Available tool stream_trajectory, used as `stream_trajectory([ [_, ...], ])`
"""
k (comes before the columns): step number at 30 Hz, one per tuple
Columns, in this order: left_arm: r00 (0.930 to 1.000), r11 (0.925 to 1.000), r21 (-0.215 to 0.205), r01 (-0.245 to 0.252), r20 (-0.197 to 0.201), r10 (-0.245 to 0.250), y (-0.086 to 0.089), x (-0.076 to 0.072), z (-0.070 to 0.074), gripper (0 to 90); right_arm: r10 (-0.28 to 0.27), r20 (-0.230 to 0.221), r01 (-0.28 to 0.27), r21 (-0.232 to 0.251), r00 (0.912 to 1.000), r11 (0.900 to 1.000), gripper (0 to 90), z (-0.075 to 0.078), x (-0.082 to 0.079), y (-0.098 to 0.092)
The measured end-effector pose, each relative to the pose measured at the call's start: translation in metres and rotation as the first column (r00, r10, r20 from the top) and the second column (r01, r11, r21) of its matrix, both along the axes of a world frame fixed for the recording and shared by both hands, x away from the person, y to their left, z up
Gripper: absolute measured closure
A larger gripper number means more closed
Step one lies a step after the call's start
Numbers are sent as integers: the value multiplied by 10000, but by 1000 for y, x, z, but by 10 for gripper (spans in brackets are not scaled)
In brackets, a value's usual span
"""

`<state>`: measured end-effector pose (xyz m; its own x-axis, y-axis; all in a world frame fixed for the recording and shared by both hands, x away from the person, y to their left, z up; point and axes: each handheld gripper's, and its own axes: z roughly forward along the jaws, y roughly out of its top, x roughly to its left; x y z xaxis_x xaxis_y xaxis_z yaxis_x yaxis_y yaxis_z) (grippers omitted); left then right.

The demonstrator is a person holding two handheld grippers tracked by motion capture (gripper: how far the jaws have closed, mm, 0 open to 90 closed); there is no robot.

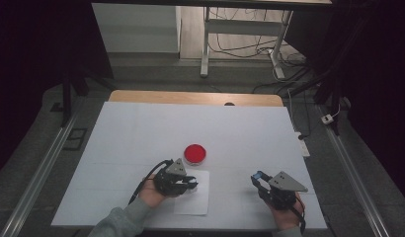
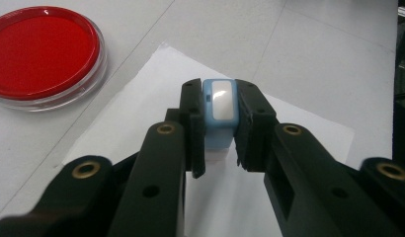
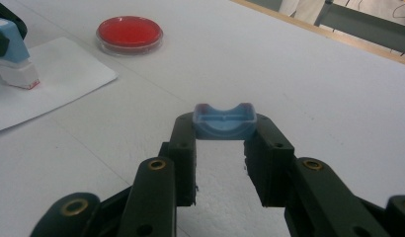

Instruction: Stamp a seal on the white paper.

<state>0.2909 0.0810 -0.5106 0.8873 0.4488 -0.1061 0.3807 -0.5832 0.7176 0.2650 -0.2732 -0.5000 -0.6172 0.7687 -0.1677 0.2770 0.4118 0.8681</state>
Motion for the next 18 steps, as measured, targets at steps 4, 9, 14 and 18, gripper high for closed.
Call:
stream_trajectory([
  [4,10000,10000,13,-50,-40,50,0,0,0,759,-12,3,12,9,10000,10000,659,0,0,0],
  [9,9999,9999,87,-87,-58,88,-1,0,0,760,-17,7,17,9,10000,10000,659,0,0,0],
  [14,9999,9998,156,-151,-41,151,-2,-2,1,760,-9,23,9,5,10000,10000,659,1,-1,0],
  [18,9999,9997,215,-150,-74,151,-3,-1,0,760,-20,10,20,-15,10000,10000,659,1,-1,0],
])
